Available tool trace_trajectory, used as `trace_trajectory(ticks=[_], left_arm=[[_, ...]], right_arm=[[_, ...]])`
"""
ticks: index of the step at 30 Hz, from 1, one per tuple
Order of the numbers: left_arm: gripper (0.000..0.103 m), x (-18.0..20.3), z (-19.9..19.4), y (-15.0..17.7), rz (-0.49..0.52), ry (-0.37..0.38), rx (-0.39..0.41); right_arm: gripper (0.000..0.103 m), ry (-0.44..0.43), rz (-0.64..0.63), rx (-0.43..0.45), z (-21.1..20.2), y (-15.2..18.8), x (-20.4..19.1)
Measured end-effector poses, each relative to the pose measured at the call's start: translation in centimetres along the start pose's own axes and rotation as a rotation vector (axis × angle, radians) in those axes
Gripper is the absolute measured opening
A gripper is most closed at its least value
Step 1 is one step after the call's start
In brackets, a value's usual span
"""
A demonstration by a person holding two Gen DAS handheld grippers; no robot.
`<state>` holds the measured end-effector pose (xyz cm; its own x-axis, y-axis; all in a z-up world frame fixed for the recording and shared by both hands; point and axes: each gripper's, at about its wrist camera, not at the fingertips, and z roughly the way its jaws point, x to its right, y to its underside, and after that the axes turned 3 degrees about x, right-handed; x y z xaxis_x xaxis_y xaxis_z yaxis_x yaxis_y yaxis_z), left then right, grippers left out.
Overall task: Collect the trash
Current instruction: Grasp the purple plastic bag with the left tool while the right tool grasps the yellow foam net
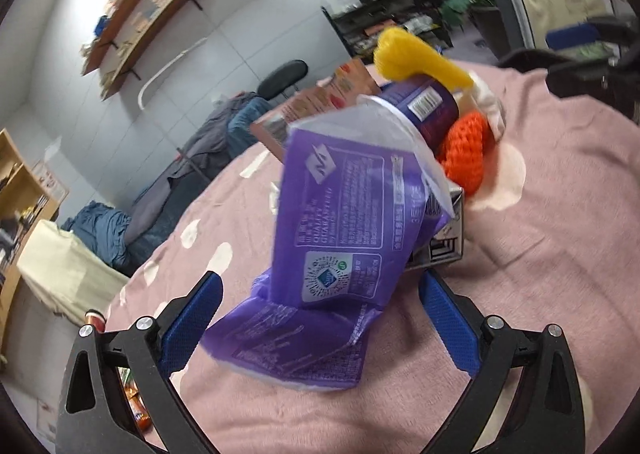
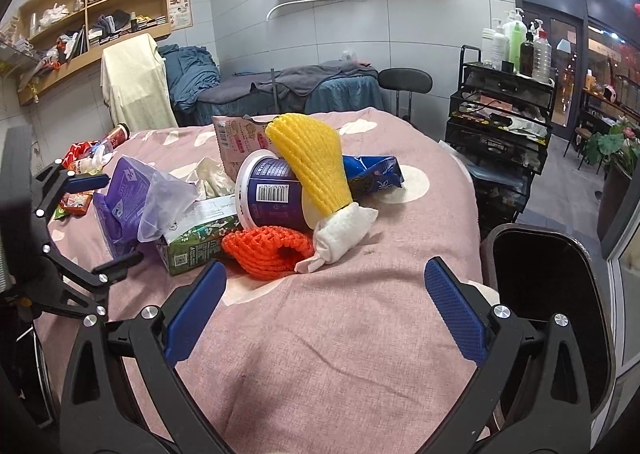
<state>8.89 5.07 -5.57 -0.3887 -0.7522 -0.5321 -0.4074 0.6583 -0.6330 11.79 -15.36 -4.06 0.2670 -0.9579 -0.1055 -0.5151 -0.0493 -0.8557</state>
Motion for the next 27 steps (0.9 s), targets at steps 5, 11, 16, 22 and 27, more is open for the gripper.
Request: trace_trajectory(ticks=[5, 11, 16, 22, 27], left_arm=[[0.067, -0.2, 0.5, 0.1, 0.01, -0.044, -0.005], [0.05, -1.1, -0.6, 0.3, -0.084, -0.039, 0.01], [0.035, -2.0, -1.5, 0.5, -0.166, -0.042, 0.018], [0.027, -4.4, -2.1, 1.5, -0.376, -0.012, 0.031], [0.027, -5.2, -2.6, 2.0, -0.524, -0.008, 0.058]], right_arm=[[0.098, -0.02, 0.005, -0.035, 1.6, -0.7, 0.2], [0.084, -0.038, -0.004, -0.021, 3.3, -2.8, 0.1], [0.068, -0.046, -0.03, -0.038, 5.9, -4.7, -0.2], [0.031, -0.071, -0.024, -0.105, 9.6, -5.8, -0.1], [0.013, -0.095, -0.002, -0.09, 9.5, -6.1, 0.1]])
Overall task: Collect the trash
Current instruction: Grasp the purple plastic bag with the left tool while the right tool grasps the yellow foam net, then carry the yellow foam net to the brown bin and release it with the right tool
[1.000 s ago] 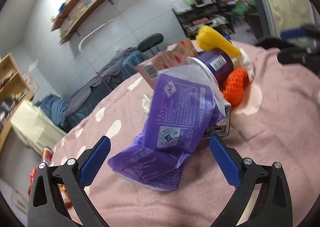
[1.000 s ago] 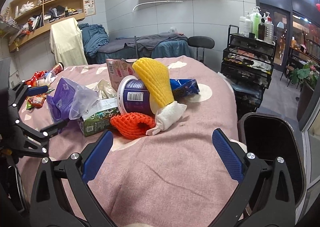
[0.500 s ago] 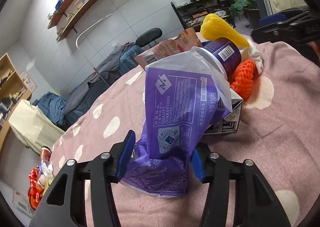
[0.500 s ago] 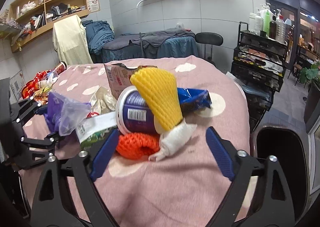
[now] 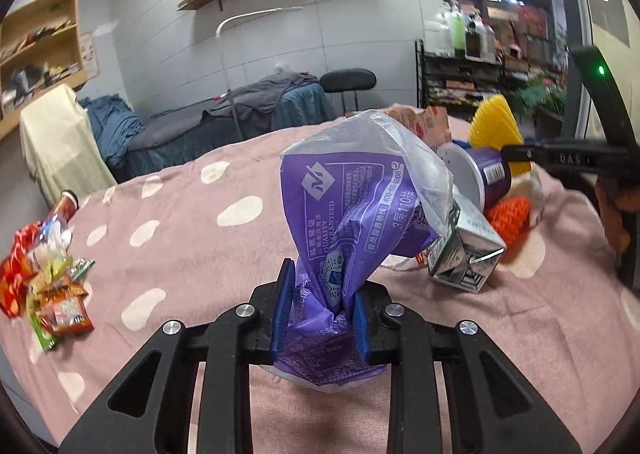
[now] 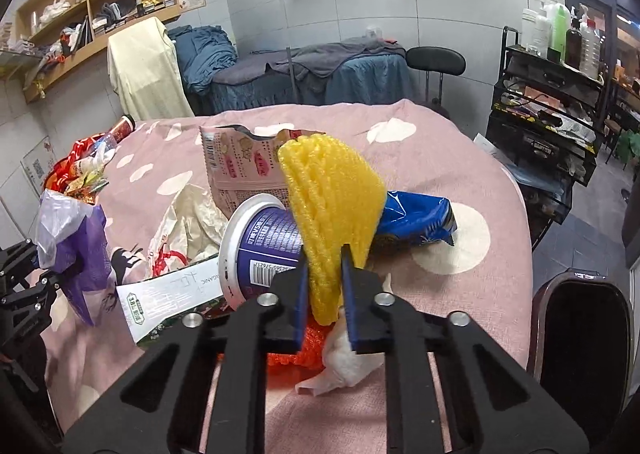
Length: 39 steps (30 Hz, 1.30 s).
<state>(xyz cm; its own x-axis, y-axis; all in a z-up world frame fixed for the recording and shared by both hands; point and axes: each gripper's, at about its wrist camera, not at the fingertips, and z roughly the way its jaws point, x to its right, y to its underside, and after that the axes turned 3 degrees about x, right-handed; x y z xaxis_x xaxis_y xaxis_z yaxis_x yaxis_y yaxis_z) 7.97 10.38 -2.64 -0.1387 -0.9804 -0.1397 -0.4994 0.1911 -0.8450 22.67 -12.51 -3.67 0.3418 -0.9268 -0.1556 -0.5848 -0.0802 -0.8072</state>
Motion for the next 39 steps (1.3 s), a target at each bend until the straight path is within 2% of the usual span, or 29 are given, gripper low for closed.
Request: trace_trajectory(ticks=[9, 18, 23, 30, 33, 39], left_arm=[[0.027, 0.3, -2.8, -0.8, -0.106, 0.044, 0.098], [0.027, 4.4, -3.0, -3.3, -0.116, 0.144, 0.149], [0.027, 7.6, -1.9, -5.1, -0.125, 0.212, 0.127], [0.027, 13.0, -0.3, -6.8, -0.076, 0.324, 0.097], [0.027, 15.4, 0.2, -7.4, -0.038, 0.362, 0.084], [0.027, 19.7, 1.6, -8.1, 0.021, 0.453, 0.044]], right_arm=[[0.012, -0.055, 0.046, 0.077, -3.7, 0.2, 0.4], [0.012, -0.053, 0.094, 0.142, -8.1, 1.4, 2.0], [0.012, 0.007, 0.16, 0.173, -10.9, 2.8, 5.1], [0.012, 0.148, 0.251, 0.176, -13.5, 5.5, 10.1], [0.012, 0.241, 0.298, 0.156, -14.1, 7.1, 12.9], [0.012, 0.364, 0.416, 0.071, -13.8, 10.2, 17.9]])
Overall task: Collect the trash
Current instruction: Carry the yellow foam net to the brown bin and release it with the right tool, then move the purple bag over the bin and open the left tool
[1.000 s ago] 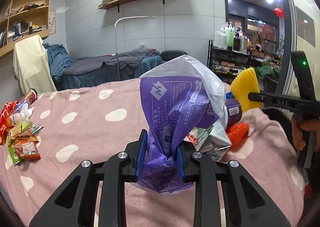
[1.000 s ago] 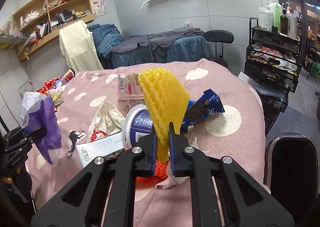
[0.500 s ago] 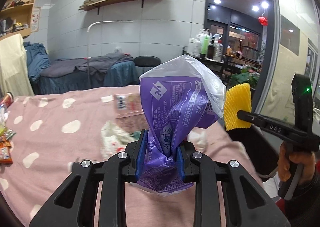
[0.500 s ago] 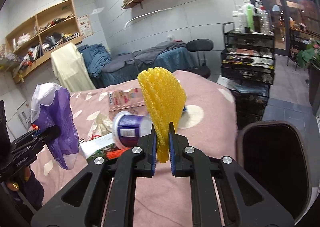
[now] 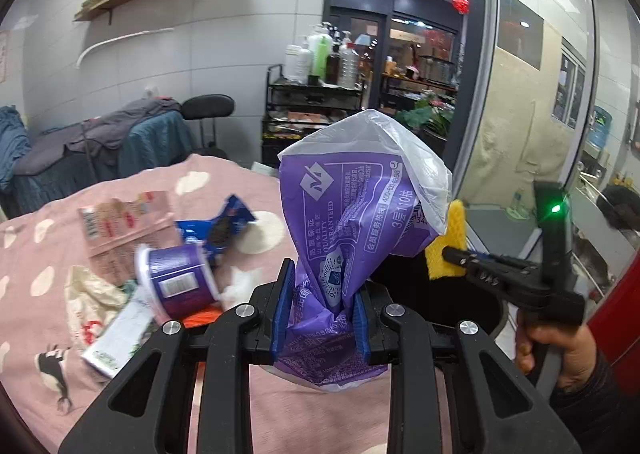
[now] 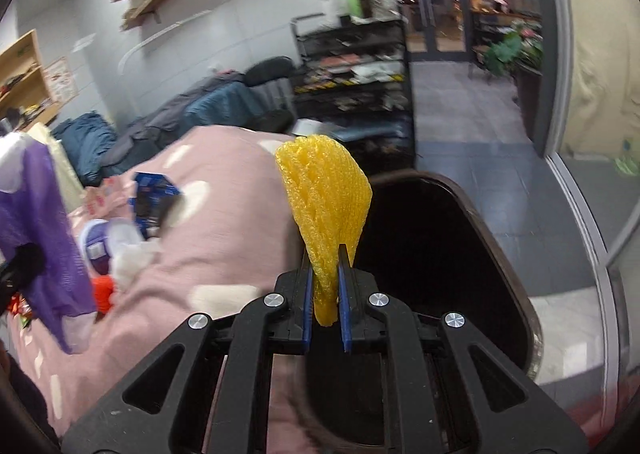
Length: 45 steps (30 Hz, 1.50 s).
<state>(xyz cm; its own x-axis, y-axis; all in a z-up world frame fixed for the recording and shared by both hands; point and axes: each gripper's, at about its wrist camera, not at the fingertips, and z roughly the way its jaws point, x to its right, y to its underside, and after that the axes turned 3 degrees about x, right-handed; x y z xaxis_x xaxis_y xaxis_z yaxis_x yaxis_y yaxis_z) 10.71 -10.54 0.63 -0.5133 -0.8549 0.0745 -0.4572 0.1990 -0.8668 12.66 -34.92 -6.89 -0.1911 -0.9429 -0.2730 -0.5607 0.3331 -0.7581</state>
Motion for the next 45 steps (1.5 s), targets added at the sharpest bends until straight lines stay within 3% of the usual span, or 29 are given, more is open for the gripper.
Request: trace_trajectory(ticks=[6, 10, 11, 13, 14, 15, 21, 33, 43, 45], left_arm=[[0.027, 2.6, 3.3, -0.5, 0.029, 0.082, -0.068], [0.027, 3.6, 5.2, -0.4, 0.039, 0.099, -0.11], [0.027, 3.9, 5.6, -0.4, 0.042, 0.099, -0.121], [0.027, 4.1, 6.3, -0.2, 0.031, 0.115, -0.149], [0.027, 4.3, 6.4, -0.1, 0.026, 0.12, -0.16], [0.027, 4.4, 6.5, 0.0, 0.027, 0.123, -0.169], [0.027, 5.7, 7.1, -0.1, 0.062, 0.128, -0.18], [0.027, 8.3, 10.6, -0.8, 0.083, 0.193, -0.271], [0.028, 10.6, 13.7, -0.2, 0.133, 0.193, -0.344], [0.034, 11.1, 14.2, 0.0, 0.147, 0.183, -0.359]], right_arm=[[0.012, 0.101, 0.113, -0.127, 3.7, 2.0, 5.2], [0.013, 0.147, 0.144, -0.196, 6.0, 3.4, 6.7], [0.018, 0.15, 0.148, -0.209, 6.4, 3.7, 6.8], [0.04, 0.151, 0.158, -0.211, 6.5, 4.3, 7.1], [0.057, 0.155, 0.168, -0.207, 6.5, 4.5, 7.3], [0.062, 0.153, 0.177, -0.2, 6.4, 4.7, 7.4], [0.075, 0.14, 0.206, -0.122, 4.3, 4.3, 7.4], [0.086, 0.258, 0.278, 0.129, -3.4, 1.5, 9.5], [0.086, 0.317, 0.343, 0.134, -4.5, 1.4, 12.3], [0.086, 0.326, 0.351, 0.133, -4.6, 1.4, 12.7]])
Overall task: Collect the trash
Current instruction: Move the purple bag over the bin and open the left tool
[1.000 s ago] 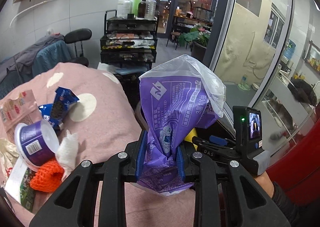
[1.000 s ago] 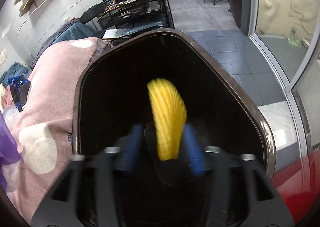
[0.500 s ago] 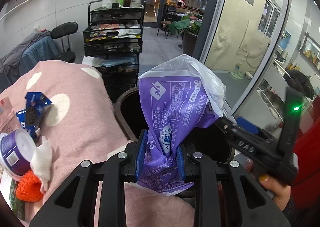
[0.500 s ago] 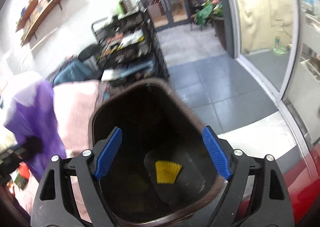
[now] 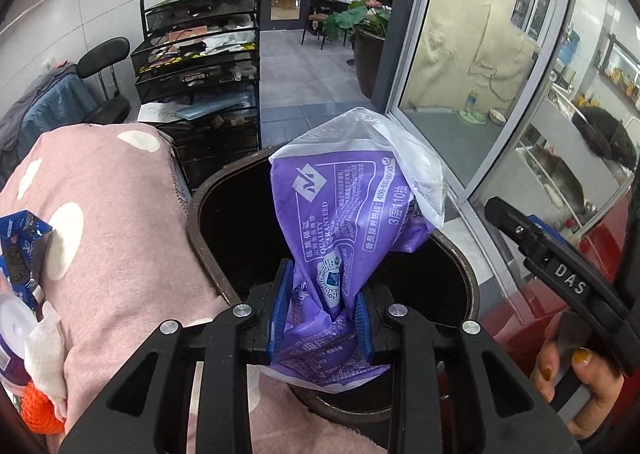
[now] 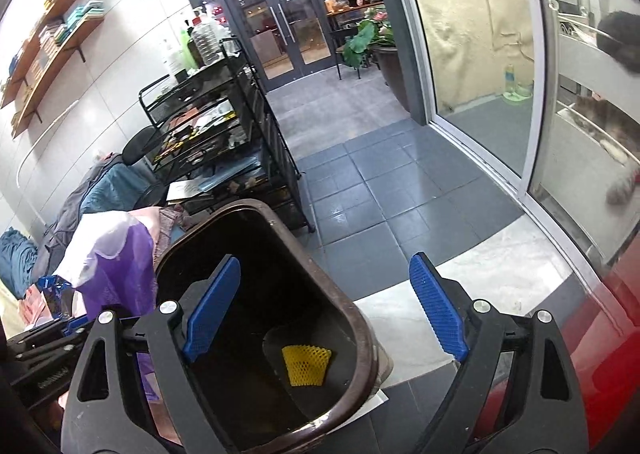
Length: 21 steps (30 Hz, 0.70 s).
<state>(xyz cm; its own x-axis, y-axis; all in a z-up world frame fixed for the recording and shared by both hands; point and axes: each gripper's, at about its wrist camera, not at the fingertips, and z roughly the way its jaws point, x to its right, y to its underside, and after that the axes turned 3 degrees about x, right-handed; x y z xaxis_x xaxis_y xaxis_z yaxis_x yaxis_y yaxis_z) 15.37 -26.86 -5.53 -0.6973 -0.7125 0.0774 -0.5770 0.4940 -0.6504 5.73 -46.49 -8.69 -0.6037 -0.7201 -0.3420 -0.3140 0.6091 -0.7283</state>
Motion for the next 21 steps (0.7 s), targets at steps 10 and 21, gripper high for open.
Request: trace_trajectory(ticks=[10, 21], left_arm=[[0.084, 0.7, 1.3, 0.5, 0.044, -0.028, -0.027], [0.098, 1.2, -1.5, 0.6, 0.091, -0.04, 0.051]], right_arm=[[0.09, 0.001, 0.0, -0.005, -0.1, 0.0, 0.7], [0.094, -0.023, -0.025, -0.012, -0.1, 0.3, -0.5]])
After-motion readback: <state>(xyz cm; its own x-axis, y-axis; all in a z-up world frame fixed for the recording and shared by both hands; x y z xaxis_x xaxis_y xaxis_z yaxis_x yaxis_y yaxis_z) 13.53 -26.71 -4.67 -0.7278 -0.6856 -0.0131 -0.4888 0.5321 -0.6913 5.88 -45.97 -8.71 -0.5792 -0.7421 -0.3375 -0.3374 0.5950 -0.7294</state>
